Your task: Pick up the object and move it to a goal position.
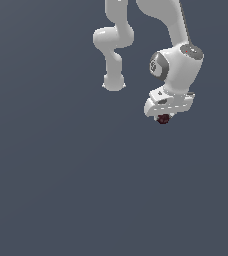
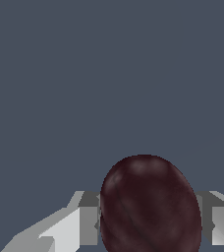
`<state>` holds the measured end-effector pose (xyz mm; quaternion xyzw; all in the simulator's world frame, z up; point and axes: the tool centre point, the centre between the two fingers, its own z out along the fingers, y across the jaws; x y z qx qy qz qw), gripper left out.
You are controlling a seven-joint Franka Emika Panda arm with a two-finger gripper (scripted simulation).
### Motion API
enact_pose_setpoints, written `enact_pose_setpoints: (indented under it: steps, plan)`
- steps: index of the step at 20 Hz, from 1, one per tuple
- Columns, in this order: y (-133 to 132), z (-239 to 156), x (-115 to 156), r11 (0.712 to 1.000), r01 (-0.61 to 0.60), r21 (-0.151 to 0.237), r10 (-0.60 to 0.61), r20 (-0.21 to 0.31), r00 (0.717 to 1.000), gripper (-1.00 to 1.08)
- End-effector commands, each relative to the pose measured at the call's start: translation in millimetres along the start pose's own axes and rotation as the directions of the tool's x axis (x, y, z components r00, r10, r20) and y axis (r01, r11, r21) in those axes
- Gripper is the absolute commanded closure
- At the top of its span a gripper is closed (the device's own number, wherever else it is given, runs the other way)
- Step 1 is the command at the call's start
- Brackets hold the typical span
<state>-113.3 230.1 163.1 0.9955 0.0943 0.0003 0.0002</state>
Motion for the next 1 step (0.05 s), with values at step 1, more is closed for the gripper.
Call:
enact_pose_setpoints:
  steps: [1]
  plan:
    - [-2.6,-2.8,-0.4,1.0,-0.002,0.0,0.002,0.0,1.0,1.08]
